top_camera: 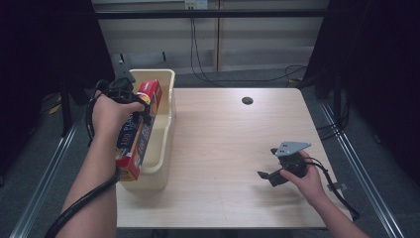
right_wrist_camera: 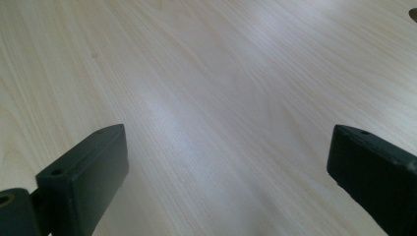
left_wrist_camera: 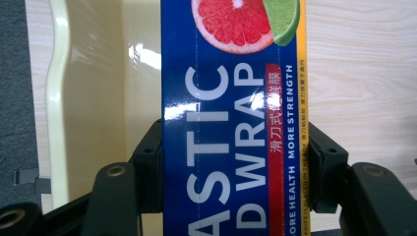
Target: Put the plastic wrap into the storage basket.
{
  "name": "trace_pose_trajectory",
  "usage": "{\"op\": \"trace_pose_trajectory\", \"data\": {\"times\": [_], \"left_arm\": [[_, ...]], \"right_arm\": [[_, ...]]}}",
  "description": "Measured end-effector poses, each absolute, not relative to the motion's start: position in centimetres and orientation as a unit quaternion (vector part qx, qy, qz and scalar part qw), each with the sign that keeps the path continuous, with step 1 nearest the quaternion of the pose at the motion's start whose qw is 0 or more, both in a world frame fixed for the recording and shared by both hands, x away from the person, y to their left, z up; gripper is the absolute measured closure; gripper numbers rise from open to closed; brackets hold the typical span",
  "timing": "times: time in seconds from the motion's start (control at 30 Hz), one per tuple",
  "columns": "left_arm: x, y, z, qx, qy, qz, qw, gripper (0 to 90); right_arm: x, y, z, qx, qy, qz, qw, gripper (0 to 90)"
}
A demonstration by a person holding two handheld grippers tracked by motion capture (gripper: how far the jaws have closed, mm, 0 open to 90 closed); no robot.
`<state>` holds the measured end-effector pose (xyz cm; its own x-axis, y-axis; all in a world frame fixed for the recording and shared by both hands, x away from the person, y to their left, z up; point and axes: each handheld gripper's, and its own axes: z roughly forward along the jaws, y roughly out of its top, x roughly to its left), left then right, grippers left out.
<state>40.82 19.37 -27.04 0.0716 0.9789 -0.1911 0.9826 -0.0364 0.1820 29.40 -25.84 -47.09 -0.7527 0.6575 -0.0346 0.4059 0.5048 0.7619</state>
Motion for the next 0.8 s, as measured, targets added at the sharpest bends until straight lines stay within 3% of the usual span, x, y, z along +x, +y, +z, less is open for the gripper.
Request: {"op": "trace_pose_trajectory", "data": {"times": [0.8], "left_arm": [[41.2, 19.7, -30.0, 0.716, 0.687, -0.02, 0.121, 40.7]], "right_arm": [[29.4, -25.9, -47.1, 0.313, 0.852, 0.386, 0.164, 1.9]]}}
